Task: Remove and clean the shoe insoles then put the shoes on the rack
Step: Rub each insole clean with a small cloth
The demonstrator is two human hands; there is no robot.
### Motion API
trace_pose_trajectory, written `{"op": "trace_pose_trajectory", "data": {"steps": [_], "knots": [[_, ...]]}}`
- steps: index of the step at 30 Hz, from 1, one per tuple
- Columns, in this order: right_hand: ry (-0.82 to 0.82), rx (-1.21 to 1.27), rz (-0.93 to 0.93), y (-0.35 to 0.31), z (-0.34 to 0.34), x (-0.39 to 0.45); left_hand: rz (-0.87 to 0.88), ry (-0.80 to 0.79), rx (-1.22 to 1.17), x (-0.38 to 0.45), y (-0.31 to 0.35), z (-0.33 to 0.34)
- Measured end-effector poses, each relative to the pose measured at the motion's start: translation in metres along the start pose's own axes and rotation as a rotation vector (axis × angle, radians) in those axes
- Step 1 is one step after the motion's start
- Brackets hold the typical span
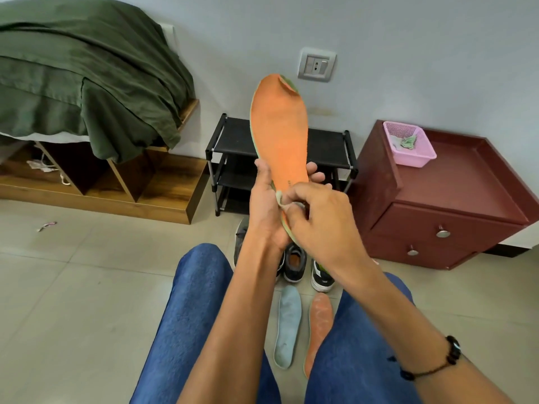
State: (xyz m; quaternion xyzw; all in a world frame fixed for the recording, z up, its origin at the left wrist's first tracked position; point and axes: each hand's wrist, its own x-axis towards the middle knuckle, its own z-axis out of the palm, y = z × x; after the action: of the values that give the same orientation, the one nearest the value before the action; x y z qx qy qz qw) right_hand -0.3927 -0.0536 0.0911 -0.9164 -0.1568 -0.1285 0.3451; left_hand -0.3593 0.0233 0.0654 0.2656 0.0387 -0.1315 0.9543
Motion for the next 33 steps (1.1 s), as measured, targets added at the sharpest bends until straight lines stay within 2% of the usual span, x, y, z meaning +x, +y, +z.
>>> {"op": "trace_pose_trajectory", "data": {"steps": [3,5,9,12,14,19,24,26,29,31,33], "knots": [[-0.182,0.404,0.245,0.001,-0.016,0.003,-0.04,-0.015,-0.037,-0.001,0.001,0.004],[-0.108,0.495,0.256,0.003,-0.029,0.01,-0.024,-0.011,-0.044,-0.001,0.001,0.008],[0.166,0.05,-0.013,0.007,-0.047,0.038,0.055,-0.001,-0.019,-0.001,0.002,0.012],[0.152,-0.253,-0.107,0.013,-0.033,0.047,0.066,-0.017,-0.022,-0.001,0.001,0.014],[0.122,-0.271,-0.12,0.012,-0.018,0.04,0.08,-0.021,-0.037,0.0,-0.001,0.012],[0.031,-0.027,-0.024,0.012,-0.003,0.016,-0.004,-0.002,-0.036,0.0,-0.004,0.003],[-0.329,0.375,0.205,0.011,-0.024,0.003,-0.09,-0.02,-0.003,-0.002,-0.001,0.007],[-0.267,0.435,0.218,0.016,-0.036,0.011,-0.078,-0.018,-0.014,0.0,0.001,0.009],[-0.094,0.127,0.023,0.019,-0.04,0.027,0.01,0.01,-0.001,0.003,0.002,0.007],[-0.071,-0.063,-0.086,0.02,-0.03,0.03,0.034,0.015,-0.015,0.004,0.002,0.005],[-0.094,-0.129,-0.086,0.015,-0.016,0.023,0.015,-0.005,-0.029,0.005,0.002,0.002]]}}
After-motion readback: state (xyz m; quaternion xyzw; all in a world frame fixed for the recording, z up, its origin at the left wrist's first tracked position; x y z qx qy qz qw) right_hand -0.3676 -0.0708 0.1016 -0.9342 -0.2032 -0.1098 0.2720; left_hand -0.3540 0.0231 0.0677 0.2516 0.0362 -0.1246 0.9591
